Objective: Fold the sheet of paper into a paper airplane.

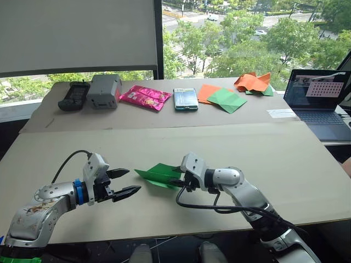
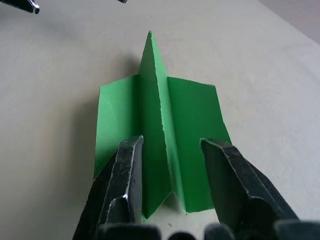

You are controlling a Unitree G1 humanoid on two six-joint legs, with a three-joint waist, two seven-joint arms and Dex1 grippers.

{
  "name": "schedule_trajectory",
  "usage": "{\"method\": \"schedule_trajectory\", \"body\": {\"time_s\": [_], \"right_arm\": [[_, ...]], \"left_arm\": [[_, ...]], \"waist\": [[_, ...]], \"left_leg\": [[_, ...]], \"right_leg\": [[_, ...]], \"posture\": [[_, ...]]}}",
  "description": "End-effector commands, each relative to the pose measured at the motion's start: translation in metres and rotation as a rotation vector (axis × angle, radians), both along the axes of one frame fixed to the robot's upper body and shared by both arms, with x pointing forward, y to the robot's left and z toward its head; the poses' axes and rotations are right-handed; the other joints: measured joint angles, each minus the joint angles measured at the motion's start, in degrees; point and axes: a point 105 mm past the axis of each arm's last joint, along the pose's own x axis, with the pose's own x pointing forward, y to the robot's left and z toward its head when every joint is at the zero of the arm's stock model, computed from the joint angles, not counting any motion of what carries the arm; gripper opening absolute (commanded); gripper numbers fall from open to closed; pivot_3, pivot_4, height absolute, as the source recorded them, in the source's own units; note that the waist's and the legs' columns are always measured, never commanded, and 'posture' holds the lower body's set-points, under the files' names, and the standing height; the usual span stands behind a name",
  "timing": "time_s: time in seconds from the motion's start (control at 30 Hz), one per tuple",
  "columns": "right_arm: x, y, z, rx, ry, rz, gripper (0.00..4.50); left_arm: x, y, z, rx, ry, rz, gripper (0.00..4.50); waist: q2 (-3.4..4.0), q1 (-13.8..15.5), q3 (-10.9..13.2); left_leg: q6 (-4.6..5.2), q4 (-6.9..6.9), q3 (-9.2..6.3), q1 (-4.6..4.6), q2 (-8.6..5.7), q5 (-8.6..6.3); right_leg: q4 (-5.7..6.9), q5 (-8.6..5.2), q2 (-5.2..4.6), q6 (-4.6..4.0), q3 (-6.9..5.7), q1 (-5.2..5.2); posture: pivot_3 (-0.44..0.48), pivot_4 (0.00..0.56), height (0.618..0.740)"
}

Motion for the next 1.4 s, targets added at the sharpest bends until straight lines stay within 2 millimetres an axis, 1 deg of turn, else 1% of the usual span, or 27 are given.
{"method": "schedule_trajectory", "body": {"time_s": [0.03, 0.1, 0.2, 0.3, 0.33, 0.4, 0.5, 0.6, 0.7, 0.73, 0.83, 0.87, 0.9, 0.93, 1.0, 1.03, 1.1, 1.17, 1.3, 1.4], "right_arm": [[-0.001, 0.003, 0.006, 0.017, -0.031, 0.015, 0.51], [-0.003, 0.004, 0.002, 0.012, -0.021, 0.019, 0.06], [-0.005, 0.005, -0.001, 0.006, -0.012, 0.023, 0.06], [-0.007, 0.006, 0.001, 0.018, -0.010, 0.034, 0.06], [-0.007, 0.007, 0.004, 0.029, -0.015, 0.035, 0.06], [-0.008, 0.007, 0.019, 0.085, -0.032, 0.030, 0.06], [-0.008, 0.001, 0.042, 0.151, -0.060, -0.005, 0.06], [-0.007, -0.017, 0.067, 0.239, -0.086, -0.121, 0.06], [-0.004, -0.040, 0.075, 0.249, -0.116, -0.275, 0.06], [-0.003, -0.050, 0.074, 0.242, -0.120, -0.342, 0.06], [0.006, -0.091, 0.070, 0.207, -0.155, -0.622, 0.06], [0.007, -0.099, 0.070, 0.201, -0.165, -0.678, 0.06], [0.010, -0.113, 0.069, 0.191, -0.172, -0.783, 0.06], [0.011, -0.123, 0.068, 0.184, -0.175, -0.851, 0.06], [0.015, -0.157, 0.060, 0.173, -0.145, -1.088, 0.06], [0.014, -0.167, 0.056, 0.167, -0.130, -1.152, 0.06], [0.012, -0.193, 0.044, 0.111, -0.093, -1.301, 0.06], [0.010, -0.202, 0.039, 0.087, -0.065, -1.340, 0.06], [0.011, -0.204, 0.028, 0.042, -0.021, -1.331, 0.06], [0.012, -0.204, 0.025, 0.025, -0.014, -1.318, 0.06]], "left_arm": [[0.000, -0.004, 0.007, 0.005, -0.028, -0.016, 4.50], [0.000, -0.003, 0.007, 0.007, -0.030, -0.013, 4.50], [0.000, -0.002, 0.007, 0.010, -0.030, -0.011, 4.50], [0.000, -0.002, 0.007, 0.012, -0.030, -0.009, 4.50], [0.000, -0.002, 0.007, 0.012, -0.030, -0.008, 4.50], [0.000, -0.002, 0.008, 0.007, -0.032, -0.008, 4.50], [0.002, -0.004, 0.012, -0.012, -0.045, -0.008, 4.50], [0.005, -0.009, 0.020, -0.049, -0.072, -0.009, 4.50], [0.006, -0.015, 0.027, -0.080, -0.092, -0.018, 4.50], [0.004, -0.017, 0.029, -0.083, -0.097, -0.029, 4.50], [0.001, -0.025, 0.037, -0.092, -0.115, -0.070, 4.50], [0.001, -0.026, 0.039, -0.098, -0.117, -0.077, 4.50], [0.001, -0.031, 0.044, -0.106, -0.121, -0.099, 4.50], [0.000, -0.033, 0.047, -0.111, -0.123, -0.115, 4.50], [-0.003, -0.044, 0.053, -0.108, -0.135, -0.185, 4.50], [-0.004, -0.047, 0.055, -0.107, -0.136, -0.205, 4.50], [-0.007, -0.053, 0.056, -0.092, -0.141, -0.249, 4.50], [-0.009, -0.056, 0.054, -0.069, -0.139, -0.283, 4.50], [-0.011, -0.062, 0.052, -0.072, -0.131, -0.321, 4.50], [-0.010, -0.063, 0.050, -0.064, -0.135, -0.323, 4.50]], "waist": [[0.00, 0.0, 0.0], [0.00, 0.0, 0.0], [-0.01, 0.0, 0.0], [-0.01, 0.0, 0.0], [-0.01, 0.0, 0.0], [-0.01, 0.0, 0.0], [-0.01, 0.0, 0.0], [-0.02, 0.3, 0.0], [-0.08, 0.4, -0.1], [-0.09, 0.4, -0.1], [-0.08, 0.3, -0.1], [-0.08, 0.2, -0.1], [-0.07, 0.2, -0.1], [-0.06, 0.2, 0.0], [-0.06, 0.1, 0.0], [-0.06, 0.1, -0.1], [0.02, 0.1, -0.1], [0.05, 0.1, -0.1], [0.08, -0.3, -0.1], [0.10, -0.4, -0.1]], "left_leg": [[0.00, 0.00, 0.00, 0.00, 0.00, 0.00], [0.00, 0.00, 0.00, 0.00, 0.00, 0.00], [0.00, 0.00, 0.00, 0.03, 0.00, 0.00], [0.00, 0.00, 0.00, 0.04, 0.00, 0.00], [0.00, 0.00, -0.01, 0.04, 0.00, 0.00], [0.00, 0.00, -0.01, 0.05, 0.00, 0.00], [0.00, 0.00, -0.01, 0.03, 0.00, 0.00], [0.00, 0.00, -0.01, -0.01, 0.00, 0.00], [-0.01, 0.01, -0.01, -0.01, 0.00, 0.00], [-0.01, 0.01, -0.01, 0.00, 0.00, -0.01], [-0.02, 0.01, -0.01, 0.00, -0.01, -0.01], [-0.02, 0.01, -0.01, -0.01, -0.01, -0.01], [-0.02, 0.01, -0.01, 0.00, -0.01, -0.01], [-0.02, 0.02, 0.00, 0.01, -0.01, -0.01], [-0.02, 0.01, -0.04, 0.00, -0.01, -0.01], [-0.01, 0.01, -0.04, 0.01, -0.01, -0.01], [-0.01, 0.03, -0.04, -0.01, -0.03, -0.01], [0.00, 0.06, -0.03, -0.03, -0.08, 0.00], [0.02, 0.04, -0.05, -0.01, -0.07, 0.01], [0.04, 0.03, -0.07, 0.00, -0.07, 0.01]], "right_leg": [[0.00, 0.00, 0.00, 0.00, 0.00, 0.00], [0.00, 0.00, 0.00, 0.00, 0.00, 0.00], [0.01, 0.00, 0.00, 0.00, 0.00, 0.02], [0.01, 0.00, 0.01, 0.00, 0.00, 0.03], [0.02, 0.00, 0.01, 0.00, 0.00, 0.04], [0.02, 0.00, 0.02, 0.00, 0.00, 0.03], [0.04, 0.00, 0.01, 0.00, 0.00, 0.04], [0.03, 0.00, 0.01, 0.00, 0.00, 0.04], [0.02, 0.00, 0.00, 0.00, 0.00, 0.07], [0.02, 0.00, 0.00, 0.00, 0.00, 0.07], [0.01, 0.00, -0.03, 0.00, 0.00, 0.06], [0.01, 0.00, -0.03, 0.00, 0.00, 0.04], [0.01, 0.00, -0.03, 0.00, 0.01, 0.04], [0.00, 0.00, -0.03, 0.00, 0.01, 0.04], [0.01, 0.00, 0.00, 0.00, 0.01, 0.02], [0.01, 0.00, 0.00, 0.00, 0.01, 0.02], [-0.01, 0.00, -0.02, 0.00, 0.01, 0.05], [-0.02, 0.00, -0.04, 0.00, 0.07, 0.06], [0.01, 0.00, 0.00, 0.00, 0.10, 0.06], [0.01, 0.00, 0.01, 0.00, 0.10, 0.06]], "posture": [[0.000, 0.150, 0.718], [0.000, 0.150, 0.718], [0.000, 0.150, 0.718], [0.000, 0.150, 0.718], [0.000, 0.150, 0.718], [0.000, 0.150, 0.718], [0.000, 0.150, 0.718], [0.000, 0.150, 0.718], [0.000, 0.150, 0.718], [0.000, 0.150, 0.718], [0.000, 0.150, 0.718], [0.000, 0.150, 0.718], [0.000, 0.150, 0.718], [0.000, 0.150, 0.718], [0.000, 0.150, 0.718], [0.000, 0.150, 0.718], [0.000, 0.150, 0.718], [0.000, 0.150, 0.718], [0.000, 0.150, 0.718], [0.000, 0.150, 0.718]]}}
